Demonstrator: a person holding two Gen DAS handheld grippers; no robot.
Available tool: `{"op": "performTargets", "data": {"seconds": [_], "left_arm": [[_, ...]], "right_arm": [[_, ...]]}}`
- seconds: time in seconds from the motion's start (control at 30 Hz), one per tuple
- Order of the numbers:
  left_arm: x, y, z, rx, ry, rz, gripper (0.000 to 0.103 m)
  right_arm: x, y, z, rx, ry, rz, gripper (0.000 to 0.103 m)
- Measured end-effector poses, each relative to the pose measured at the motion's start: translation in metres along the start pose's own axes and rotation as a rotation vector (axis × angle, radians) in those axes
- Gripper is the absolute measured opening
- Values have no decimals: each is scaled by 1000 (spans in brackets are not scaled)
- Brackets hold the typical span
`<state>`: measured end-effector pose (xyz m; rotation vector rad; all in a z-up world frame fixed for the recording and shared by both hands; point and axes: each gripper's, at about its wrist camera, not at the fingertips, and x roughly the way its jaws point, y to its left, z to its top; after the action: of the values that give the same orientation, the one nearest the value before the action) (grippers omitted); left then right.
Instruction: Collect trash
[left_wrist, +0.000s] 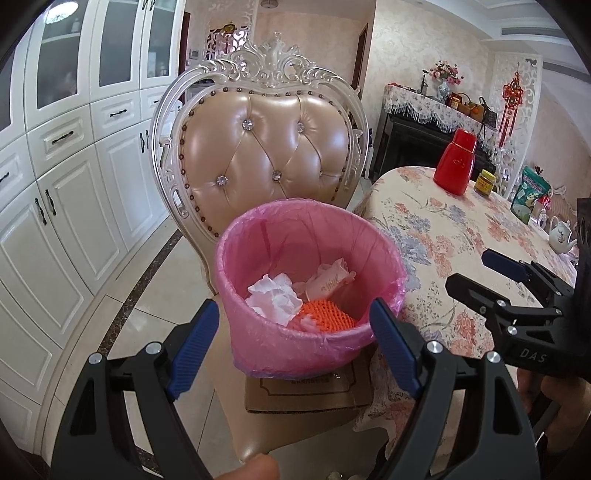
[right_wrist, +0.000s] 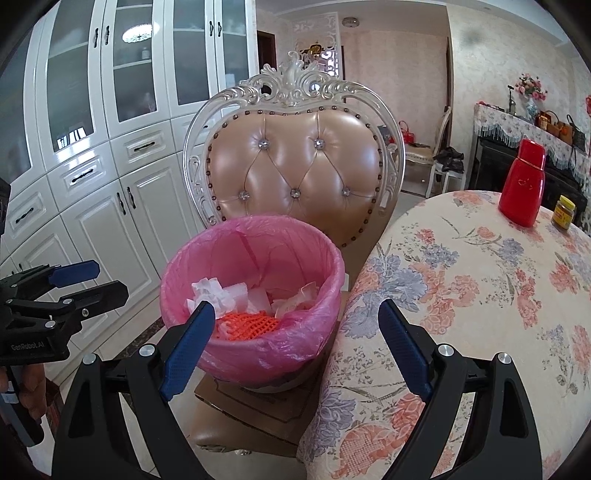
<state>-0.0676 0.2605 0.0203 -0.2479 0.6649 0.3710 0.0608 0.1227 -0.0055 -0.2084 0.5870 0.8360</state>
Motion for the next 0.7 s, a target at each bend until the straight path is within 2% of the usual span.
{"op": "performTargets", "data": {"seconds": [0.7], "left_arm": [[1, -2, 4, -1, -15, 1, 81]], "right_arm": [[-1, -1, 2, -2, -1, 1, 85]]}}
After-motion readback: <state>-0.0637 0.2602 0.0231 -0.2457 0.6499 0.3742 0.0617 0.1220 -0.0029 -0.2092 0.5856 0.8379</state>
